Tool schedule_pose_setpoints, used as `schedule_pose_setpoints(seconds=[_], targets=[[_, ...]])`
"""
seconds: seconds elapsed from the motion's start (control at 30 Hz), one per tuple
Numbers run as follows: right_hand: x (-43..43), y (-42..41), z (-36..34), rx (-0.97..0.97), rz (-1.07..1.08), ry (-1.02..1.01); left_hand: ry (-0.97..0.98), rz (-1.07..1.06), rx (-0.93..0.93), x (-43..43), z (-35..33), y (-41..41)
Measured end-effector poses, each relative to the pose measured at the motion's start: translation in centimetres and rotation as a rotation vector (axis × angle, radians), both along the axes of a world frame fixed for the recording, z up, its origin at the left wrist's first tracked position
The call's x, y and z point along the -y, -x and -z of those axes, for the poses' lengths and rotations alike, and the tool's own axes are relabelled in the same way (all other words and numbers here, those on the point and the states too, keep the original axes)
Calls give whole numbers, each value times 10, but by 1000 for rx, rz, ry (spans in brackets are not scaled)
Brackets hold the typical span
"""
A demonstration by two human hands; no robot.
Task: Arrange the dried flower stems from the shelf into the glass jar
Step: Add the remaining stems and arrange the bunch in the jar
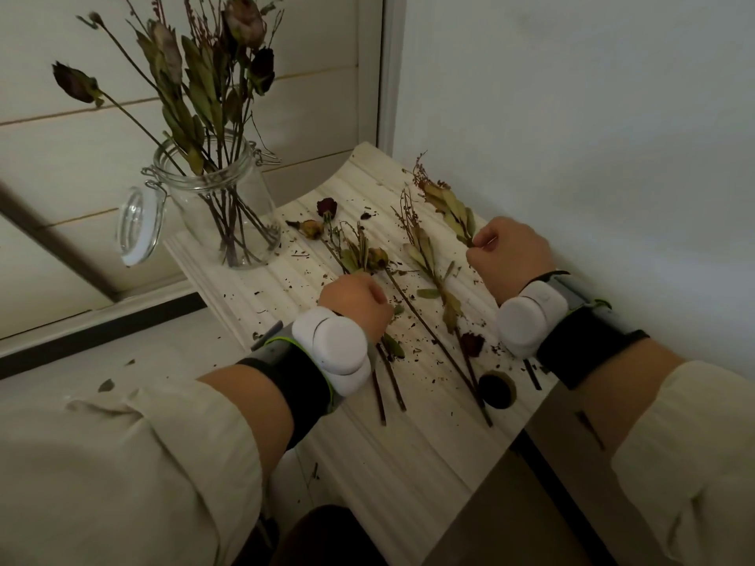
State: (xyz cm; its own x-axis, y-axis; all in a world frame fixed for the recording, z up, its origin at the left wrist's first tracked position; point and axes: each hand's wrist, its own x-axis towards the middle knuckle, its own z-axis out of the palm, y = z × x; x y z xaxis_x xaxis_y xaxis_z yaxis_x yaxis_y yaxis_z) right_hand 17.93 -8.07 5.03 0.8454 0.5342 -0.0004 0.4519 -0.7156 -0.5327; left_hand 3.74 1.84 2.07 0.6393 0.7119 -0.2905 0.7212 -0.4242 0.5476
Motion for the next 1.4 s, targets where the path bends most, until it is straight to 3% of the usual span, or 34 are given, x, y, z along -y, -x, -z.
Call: schedule_pose_setpoints(seconds=[0.13,0.3,0.5,1.07,1.4], targets=[[-5,1,-7,-101,-67,-52,33,76,89,7,-4,-5],[-5,-4,-13,-300,-26,-224,8,198,31,8,-6,-7],[-10,-8,-32,-494,4,-422,-22,141,49,2,-9,3],[-94,44,-118,-447,-184,-586,-287,-58,236,-70,-93,49],[-141,85,-139,-425,-279,-565,-287,-183,267,-103,-107,82]])
